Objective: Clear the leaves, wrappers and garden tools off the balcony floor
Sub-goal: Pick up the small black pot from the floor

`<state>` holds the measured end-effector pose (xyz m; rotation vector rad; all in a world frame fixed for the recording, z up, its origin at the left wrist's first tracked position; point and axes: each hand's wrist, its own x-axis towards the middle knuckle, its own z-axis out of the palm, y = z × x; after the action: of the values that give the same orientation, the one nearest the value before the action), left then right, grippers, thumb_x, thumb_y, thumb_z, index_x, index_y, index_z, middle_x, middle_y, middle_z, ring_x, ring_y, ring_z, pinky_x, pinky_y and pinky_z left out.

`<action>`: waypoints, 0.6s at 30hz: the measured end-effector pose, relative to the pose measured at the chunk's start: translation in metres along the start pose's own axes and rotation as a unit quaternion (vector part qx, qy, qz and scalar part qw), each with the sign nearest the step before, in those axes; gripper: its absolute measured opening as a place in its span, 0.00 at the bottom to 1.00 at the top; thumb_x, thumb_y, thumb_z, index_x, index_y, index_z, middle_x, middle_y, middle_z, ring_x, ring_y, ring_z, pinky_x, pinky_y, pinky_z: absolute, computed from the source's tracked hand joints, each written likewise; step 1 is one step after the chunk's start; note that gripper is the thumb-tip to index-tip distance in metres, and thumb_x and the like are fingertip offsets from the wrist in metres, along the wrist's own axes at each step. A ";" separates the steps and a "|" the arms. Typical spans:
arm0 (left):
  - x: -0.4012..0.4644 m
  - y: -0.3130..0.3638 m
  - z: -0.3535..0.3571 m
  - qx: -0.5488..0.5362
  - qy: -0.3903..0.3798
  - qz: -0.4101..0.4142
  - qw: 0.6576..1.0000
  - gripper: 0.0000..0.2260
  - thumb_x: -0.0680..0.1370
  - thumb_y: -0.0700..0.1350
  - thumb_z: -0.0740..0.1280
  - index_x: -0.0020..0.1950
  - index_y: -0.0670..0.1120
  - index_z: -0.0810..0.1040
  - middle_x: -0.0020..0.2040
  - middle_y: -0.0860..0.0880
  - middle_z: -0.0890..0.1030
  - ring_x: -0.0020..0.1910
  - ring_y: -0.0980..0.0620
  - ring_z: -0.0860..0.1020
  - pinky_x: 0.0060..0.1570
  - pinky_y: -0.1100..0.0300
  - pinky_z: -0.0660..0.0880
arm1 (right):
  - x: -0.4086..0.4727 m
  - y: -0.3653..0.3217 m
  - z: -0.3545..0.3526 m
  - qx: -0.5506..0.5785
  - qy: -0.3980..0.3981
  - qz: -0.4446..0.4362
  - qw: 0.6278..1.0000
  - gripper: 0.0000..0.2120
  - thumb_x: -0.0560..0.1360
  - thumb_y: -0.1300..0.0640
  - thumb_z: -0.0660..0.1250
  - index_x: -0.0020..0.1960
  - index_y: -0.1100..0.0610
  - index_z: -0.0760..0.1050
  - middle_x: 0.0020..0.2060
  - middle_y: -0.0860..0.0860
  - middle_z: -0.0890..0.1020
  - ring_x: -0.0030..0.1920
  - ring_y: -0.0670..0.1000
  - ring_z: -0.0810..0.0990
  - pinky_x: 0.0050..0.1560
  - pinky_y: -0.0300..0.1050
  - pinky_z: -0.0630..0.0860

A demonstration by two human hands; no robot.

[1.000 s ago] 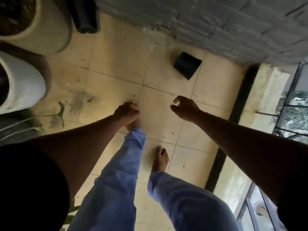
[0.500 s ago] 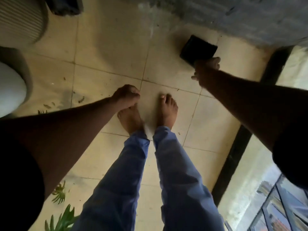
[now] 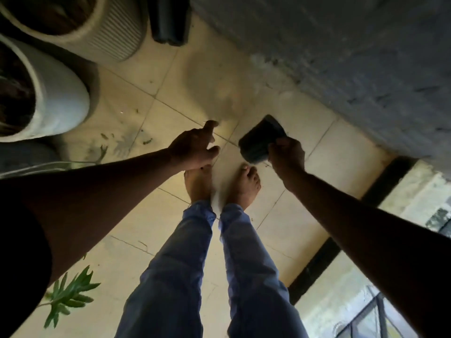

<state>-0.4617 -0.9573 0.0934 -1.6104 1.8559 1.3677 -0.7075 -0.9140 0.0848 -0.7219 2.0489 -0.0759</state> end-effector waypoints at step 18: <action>0.006 -0.133 -0.024 -0.167 0.091 -0.159 0.969 0.31 0.66 0.69 0.77 0.60 0.50 0.82 0.57 0.47 0.85 0.57 0.47 0.82 0.56 0.50 0.80 | 0.001 -0.147 0.132 -0.217 -0.149 -0.421 0.868 0.10 0.78 0.54 0.67 0.58 0.55 0.79 0.55 0.54 0.79 0.50 0.55 0.81 0.49 0.47 0.77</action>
<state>-0.3366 -0.9674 0.0423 -2.1566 1.4209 1.4833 -0.5347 -1.0066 0.0572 -1.7588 1.3304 0.0046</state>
